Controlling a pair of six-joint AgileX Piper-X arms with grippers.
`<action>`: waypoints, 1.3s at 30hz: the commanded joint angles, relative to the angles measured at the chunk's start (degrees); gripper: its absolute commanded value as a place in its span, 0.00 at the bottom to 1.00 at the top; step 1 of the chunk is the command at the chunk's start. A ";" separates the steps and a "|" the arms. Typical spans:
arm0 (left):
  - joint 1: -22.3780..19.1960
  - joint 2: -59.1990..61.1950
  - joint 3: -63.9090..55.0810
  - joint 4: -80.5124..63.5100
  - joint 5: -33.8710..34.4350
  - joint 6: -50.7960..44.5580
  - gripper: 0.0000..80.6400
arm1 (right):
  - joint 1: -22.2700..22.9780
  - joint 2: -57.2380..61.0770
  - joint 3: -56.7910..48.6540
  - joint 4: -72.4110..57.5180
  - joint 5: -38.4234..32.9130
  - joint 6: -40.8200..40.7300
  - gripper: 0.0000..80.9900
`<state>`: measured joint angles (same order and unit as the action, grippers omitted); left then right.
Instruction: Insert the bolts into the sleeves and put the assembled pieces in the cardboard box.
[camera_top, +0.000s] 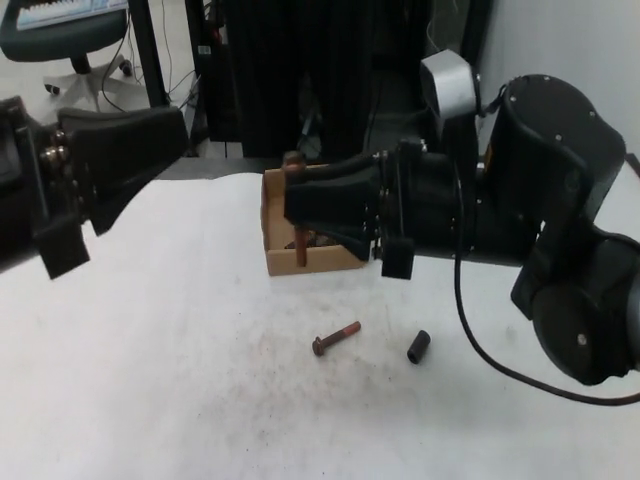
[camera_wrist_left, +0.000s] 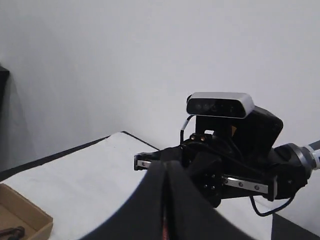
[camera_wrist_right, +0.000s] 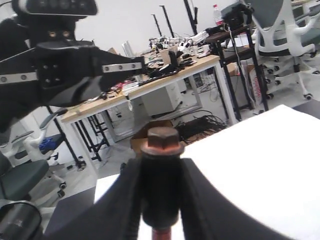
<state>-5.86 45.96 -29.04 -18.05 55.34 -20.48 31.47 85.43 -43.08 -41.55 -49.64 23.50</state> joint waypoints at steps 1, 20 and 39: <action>0.87 -0.57 -0.43 0.90 -0.76 1.54 0.00 | -1.47 -0.84 -1.94 5.55 5.38 -1.59 0.01; 0.98 -0.57 -0.17 30.72 -17.78 13.93 0.00 | -2.31 25.90 -49.06 66.55 40.33 -27.39 0.01; 0.98 -0.57 -0.17 30.85 -10.18 11.38 0.00 | -4.85 44.95 -67.86 76.04 45.05 -27.23 0.01</action>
<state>-5.08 45.92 -28.93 13.03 44.75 -8.72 26.82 130.90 -110.16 34.78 -4.86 -3.62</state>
